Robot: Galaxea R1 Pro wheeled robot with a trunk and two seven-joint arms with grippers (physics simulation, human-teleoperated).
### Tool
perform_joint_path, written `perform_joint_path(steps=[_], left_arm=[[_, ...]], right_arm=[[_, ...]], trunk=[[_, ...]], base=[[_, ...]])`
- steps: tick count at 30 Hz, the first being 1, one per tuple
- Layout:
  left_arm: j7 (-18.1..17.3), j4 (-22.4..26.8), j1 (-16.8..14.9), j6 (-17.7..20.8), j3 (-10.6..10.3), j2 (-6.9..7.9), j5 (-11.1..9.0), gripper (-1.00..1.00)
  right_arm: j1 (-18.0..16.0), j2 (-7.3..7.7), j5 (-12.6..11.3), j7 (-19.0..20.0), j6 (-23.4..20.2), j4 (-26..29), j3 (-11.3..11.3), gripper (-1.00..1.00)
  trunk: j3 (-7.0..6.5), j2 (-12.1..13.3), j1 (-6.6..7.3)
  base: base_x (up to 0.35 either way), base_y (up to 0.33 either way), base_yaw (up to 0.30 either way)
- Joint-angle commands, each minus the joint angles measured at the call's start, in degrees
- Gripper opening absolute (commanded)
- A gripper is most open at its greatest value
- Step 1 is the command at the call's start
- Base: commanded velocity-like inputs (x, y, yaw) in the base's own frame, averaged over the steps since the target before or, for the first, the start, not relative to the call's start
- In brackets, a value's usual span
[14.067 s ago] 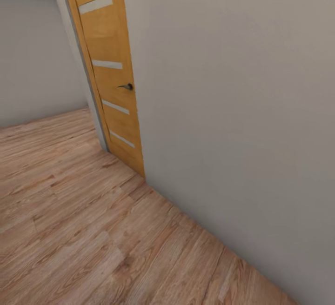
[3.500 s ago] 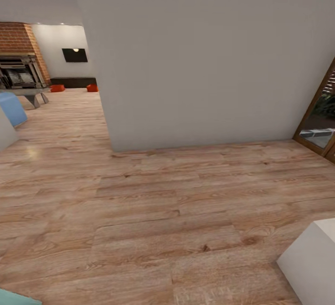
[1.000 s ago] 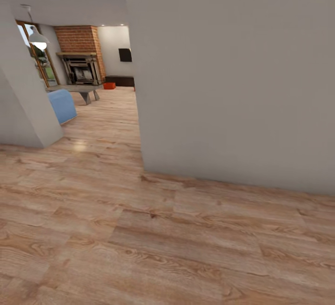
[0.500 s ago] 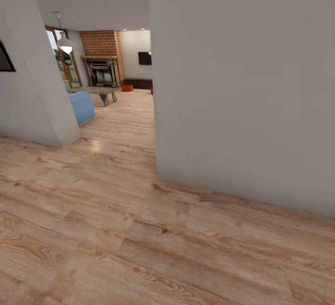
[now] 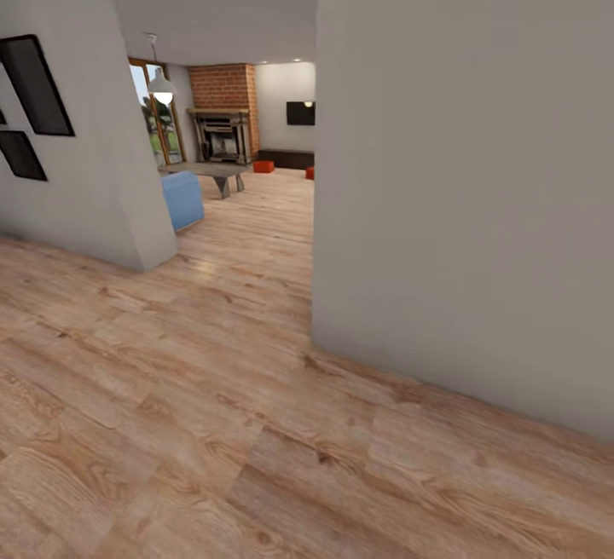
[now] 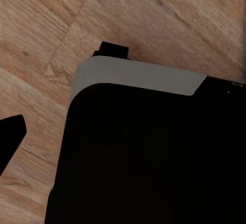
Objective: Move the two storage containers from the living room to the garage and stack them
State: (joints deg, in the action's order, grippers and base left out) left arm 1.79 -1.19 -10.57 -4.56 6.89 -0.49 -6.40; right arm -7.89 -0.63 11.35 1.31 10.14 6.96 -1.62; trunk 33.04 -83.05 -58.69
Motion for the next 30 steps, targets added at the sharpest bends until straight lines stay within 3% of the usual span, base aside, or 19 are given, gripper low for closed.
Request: perform_joint_path(steps=[1,11,30], left_arm=[[0.1,-0.1,-0.1,-0.3,0.2,-0.02,-0.4,1.00],[0.1,-0.1,-0.1,-0.3,0.2,0.05,-0.4,1.00],[0.1,-0.1,-0.1,-0.3,0.2,0.05,-0.4,1.00]], right_arm=[[0.0,0.01,0.1,0.0,0.1,0.0,-0.1,1.00],[0.0,0.01,0.1,0.0,0.1,0.0,-0.1,1.00],[0.0,0.01,0.1,0.0,0.1,0.0,-0.1,1.00]], trunk=[[-0.02,0.0,-0.03],[-0.73,0.0,-0.03],[-2.09,0.0,-0.03]], base=[[0.337,0.000,0.206],[0.337,0.044,0.202],[0.313,0.166,0.200]])
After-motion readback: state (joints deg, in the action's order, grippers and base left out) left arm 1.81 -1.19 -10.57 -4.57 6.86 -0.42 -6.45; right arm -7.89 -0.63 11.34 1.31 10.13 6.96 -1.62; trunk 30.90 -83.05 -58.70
